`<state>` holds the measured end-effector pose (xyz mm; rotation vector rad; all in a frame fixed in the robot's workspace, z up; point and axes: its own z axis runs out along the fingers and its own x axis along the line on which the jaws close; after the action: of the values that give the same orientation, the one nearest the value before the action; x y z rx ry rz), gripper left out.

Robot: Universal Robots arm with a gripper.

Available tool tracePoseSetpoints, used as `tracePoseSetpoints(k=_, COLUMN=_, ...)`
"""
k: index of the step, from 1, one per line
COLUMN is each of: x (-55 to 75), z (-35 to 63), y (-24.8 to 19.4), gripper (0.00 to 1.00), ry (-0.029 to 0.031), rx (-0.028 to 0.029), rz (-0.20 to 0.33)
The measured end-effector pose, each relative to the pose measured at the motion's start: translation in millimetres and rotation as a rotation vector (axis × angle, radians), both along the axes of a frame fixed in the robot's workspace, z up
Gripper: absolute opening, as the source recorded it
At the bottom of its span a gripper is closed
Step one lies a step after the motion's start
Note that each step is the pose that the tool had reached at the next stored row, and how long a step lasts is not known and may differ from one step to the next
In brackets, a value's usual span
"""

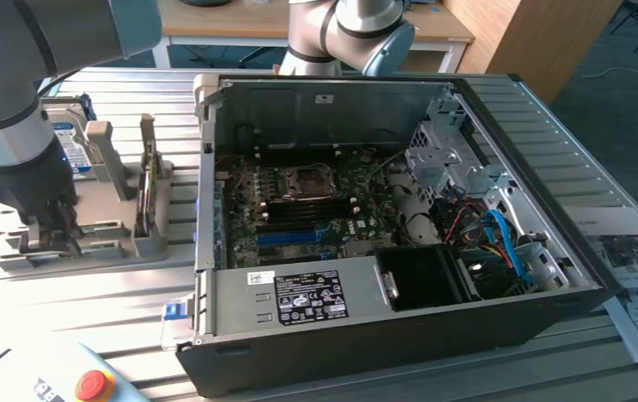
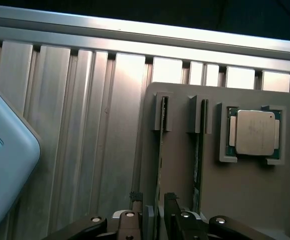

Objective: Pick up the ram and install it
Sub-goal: 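Pick up the ram and move it above insertion slot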

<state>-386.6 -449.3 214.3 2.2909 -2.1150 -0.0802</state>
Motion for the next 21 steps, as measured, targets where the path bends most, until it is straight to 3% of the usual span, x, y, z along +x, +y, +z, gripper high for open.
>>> tracePoseSetpoints(k=7, x=0.1, z=-0.6, y=0.2, gripper=0.31, ry=-0.0002, rx=0.0002, rz=0.000)
tracePoseSetpoints(k=15, x=0.0, z=-1.1, y=6.3, gripper=0.31, ry=-0.0001, rx=0.0001, rz=0.000)
tracePoseSetpoints(k=21, x=0.0, z=-1.0, y=6.3, gripper=0.31, ry=0.0000, rx=0.0000, rz=0.000)
